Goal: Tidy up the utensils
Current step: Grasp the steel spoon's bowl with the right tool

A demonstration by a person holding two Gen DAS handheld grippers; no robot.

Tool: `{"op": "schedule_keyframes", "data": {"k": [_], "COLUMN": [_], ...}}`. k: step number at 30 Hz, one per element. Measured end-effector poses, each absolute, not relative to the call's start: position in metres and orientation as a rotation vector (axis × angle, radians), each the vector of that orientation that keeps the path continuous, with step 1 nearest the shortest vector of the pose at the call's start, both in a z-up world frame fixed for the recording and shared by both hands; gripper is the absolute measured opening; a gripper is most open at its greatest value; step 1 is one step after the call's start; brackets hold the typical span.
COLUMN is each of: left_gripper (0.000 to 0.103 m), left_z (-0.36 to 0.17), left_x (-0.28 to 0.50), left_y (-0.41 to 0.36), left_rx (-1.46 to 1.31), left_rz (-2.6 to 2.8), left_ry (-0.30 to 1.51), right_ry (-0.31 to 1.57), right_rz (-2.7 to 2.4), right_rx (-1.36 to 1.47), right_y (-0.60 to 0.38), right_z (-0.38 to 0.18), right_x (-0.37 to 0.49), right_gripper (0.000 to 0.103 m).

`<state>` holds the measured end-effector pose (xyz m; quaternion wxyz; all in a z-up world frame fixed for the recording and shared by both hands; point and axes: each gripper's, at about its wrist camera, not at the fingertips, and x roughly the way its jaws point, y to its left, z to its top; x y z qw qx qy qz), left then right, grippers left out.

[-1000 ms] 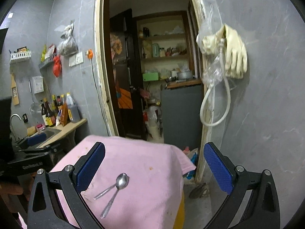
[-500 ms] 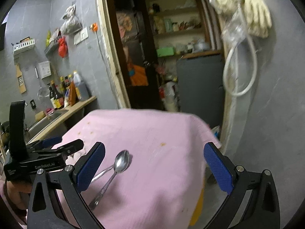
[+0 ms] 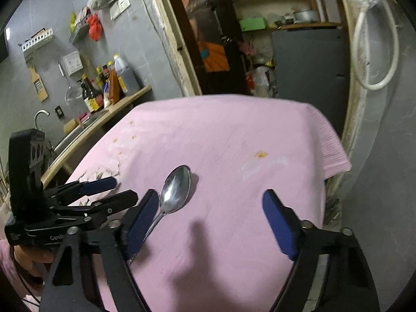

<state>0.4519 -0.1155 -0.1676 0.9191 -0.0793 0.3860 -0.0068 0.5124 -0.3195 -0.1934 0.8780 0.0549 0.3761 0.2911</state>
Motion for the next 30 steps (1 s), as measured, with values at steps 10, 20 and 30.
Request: {"op": "schedule_keyframes", "data": {"k": [10, 20, 30], "left_gripper": [0.052, 0.044, 0.042], "left_z": [-0.174, -0.173, -0.174], "left_x": [0.458, 0.453, 0.454], "left_y": [-0.124, -0.131, -0.133], "left_rx": [-0.146, -0.037, -0.004], "left_rz": [-0.082, -0.082, -0.065], "left_ry": [0.848, 0.867, 0.870], "right_ry": [0.881, 0.927, 0.951], "right_rz": [0.692, 0.750, 0.727], "right_rx": [0.101, 0.061, 0.108], "right_y": [-0.296, -0.273, -0.280], "right_z": [-0.211, -0.213, -0.213], "right_x": [0.528, 0.532, 0.525], "right_gripper": [0.032, 0.018, 0.006]}}
